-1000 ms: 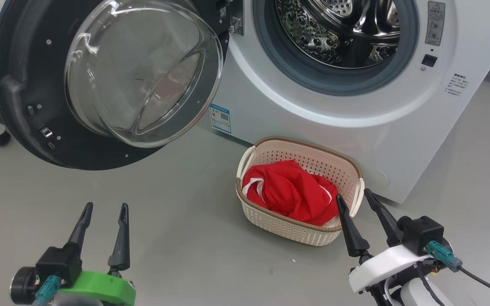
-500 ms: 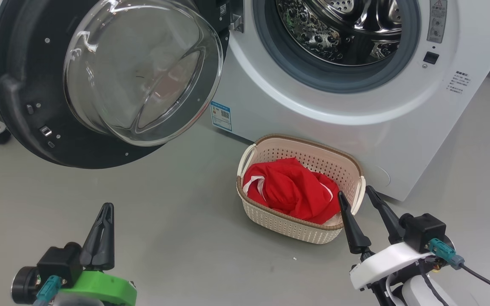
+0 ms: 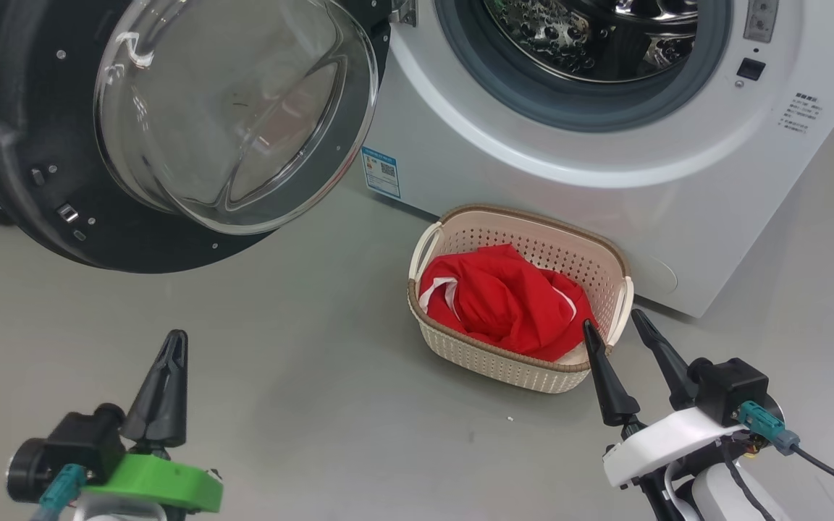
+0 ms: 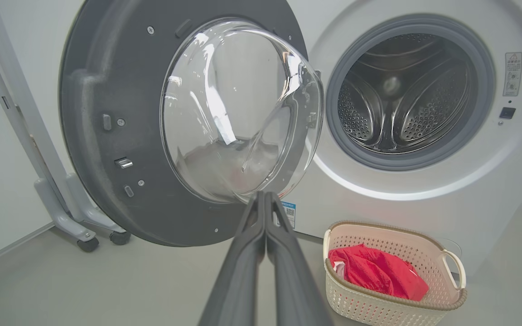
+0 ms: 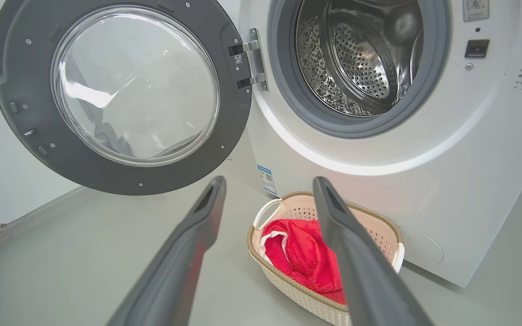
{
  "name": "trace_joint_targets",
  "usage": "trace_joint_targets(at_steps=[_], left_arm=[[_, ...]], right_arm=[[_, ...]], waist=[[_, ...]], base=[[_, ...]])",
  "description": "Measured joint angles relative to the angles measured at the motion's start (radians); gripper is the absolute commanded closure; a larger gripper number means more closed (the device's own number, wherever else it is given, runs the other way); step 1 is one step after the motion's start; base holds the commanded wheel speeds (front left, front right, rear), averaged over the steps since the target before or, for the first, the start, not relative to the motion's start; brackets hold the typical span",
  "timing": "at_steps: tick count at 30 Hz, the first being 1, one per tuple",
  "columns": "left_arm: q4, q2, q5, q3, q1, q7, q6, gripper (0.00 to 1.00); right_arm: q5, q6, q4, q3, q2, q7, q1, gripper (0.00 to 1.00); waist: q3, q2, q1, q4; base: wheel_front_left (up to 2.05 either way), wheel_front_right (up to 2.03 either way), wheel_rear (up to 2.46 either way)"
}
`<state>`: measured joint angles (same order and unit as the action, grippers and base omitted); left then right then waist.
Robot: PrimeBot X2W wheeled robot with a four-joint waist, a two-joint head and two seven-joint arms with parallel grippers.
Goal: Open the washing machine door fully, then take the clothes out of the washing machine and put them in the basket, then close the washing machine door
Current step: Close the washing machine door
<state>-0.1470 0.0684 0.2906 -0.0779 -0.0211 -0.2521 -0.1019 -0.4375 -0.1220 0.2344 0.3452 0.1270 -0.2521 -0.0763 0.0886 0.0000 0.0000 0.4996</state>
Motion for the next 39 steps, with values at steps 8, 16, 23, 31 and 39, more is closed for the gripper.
trace_joint_targets(at_steps=[8, 16, 23, 31, 39], left_arm=[[0.048, 0.071, 0.038, 0.1, -0.071, 0.0, 0.0, 1.0], [0.072, 0.207, 0.08, 0.241, -0.18, 0.005, -0.002, 1.0], [0.065, 0.327, 0.209, 0.422, -0.295, 0.035, -0.005, 1.0], [-0.108, 0.357, 0.492, 0.603, -0.428, 0.167, -0.005, 1.0], [-0.332, 0.323, 0.803, 0.719, -0.596, 0.382, 0.048, 1.0]], right_arm=[[0.009, 0.0, -0.003, 0.005, 0.015, 0.0, -0.029, 0.0], [0.018, 0.0, -0.017, 0.012, 0.032, 0.009, -0.06, 0.0], [0.029, 0.0, -0.028, 0.015, 0.044, 0.019, -0.084, 0.0], [0.04, 0.0, -0.038, 0.015, 0.062, 0.028, -0.105, 0.0], [0.043, 0.0, -0.039, 0.017, 0.069, 0.028, -0.121, 0.0]], waist=[[0.047, 0.0, 0.0, -0.01], [0.086, 0.0, 0.0, -0.026], [0.127, 0.0, 0.0, -0.049], [0.171, 0.0, 0.0, -0.081], [0.197, 0.0, 0.0, -0.113]], base=[[0.0, 0.0, 0.0], [0.0, 0.0, 0.0], [0.0, 0.0, 0.0], [0.0, 0.0, 0.0], [0.0, 0.0, 0.0]])
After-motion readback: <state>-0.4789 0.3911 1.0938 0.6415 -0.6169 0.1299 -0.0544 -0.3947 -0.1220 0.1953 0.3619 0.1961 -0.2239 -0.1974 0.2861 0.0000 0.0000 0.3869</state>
